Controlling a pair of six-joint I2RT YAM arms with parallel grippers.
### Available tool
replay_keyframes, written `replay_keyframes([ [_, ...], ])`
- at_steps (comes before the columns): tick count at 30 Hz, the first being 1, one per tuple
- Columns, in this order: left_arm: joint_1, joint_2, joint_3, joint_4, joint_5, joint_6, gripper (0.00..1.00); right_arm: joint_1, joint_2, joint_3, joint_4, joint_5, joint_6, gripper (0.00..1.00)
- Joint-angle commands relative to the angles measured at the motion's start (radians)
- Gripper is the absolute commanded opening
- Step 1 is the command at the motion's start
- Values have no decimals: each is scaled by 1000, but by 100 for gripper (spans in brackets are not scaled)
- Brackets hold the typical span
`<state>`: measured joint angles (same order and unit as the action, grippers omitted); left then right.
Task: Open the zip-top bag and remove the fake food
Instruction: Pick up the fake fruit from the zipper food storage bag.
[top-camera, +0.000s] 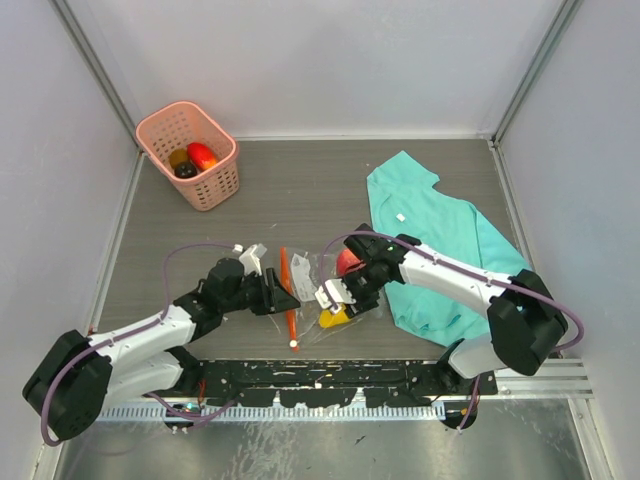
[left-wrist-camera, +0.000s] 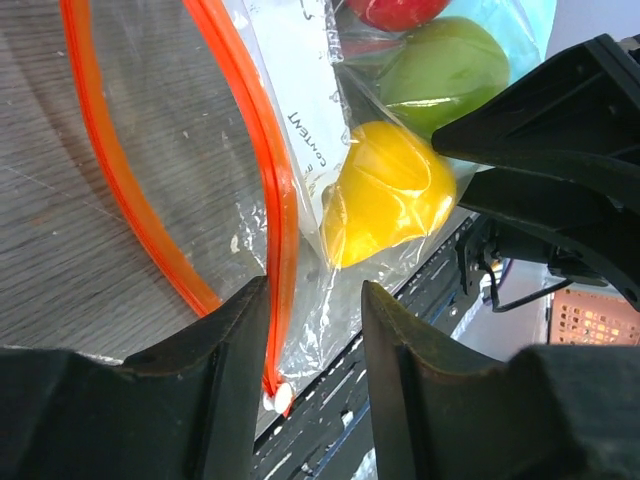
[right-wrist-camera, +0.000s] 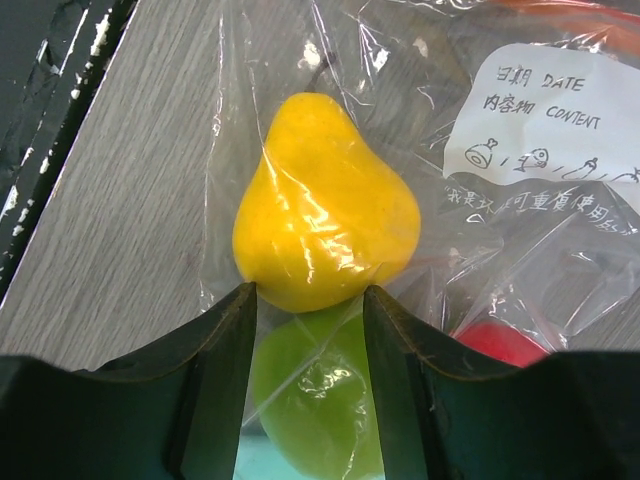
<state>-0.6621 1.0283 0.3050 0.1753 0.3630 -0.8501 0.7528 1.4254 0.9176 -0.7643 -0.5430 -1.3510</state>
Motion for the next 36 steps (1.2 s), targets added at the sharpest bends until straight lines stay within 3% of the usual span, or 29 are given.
replay_keyframes([
  [1, -7, 3, 38, 12, -32, 30, 43, 7, 10, 4, 45, 6, 31, 51],
  [8, -7, -39, 67, -179, -120, 91, 54, 7, 17, 8, 77, 21, 75, 54],
  [11, -6, -45, 56, -167, -105, 90, 59, 8, 9, 14, 76, 6, 87, 57],
  [14, -5, -26, 44, -89, -61, 66, 58, 7, -5, 18, 71, -49, 93, 60],
  [23, -6, 84, 73, 28, -23, 48, 47, 7, 3, 5, 128, -57, 155, 66],
  [29, -6, 128, 49, 116, 7, 9, 27, 8, 25, -3, 166, -14, 185, 64],
  [36, -7, 107, 19, 215, 60, -38, 12, 7, 35, -6, 207, 25, 235, 60],
])
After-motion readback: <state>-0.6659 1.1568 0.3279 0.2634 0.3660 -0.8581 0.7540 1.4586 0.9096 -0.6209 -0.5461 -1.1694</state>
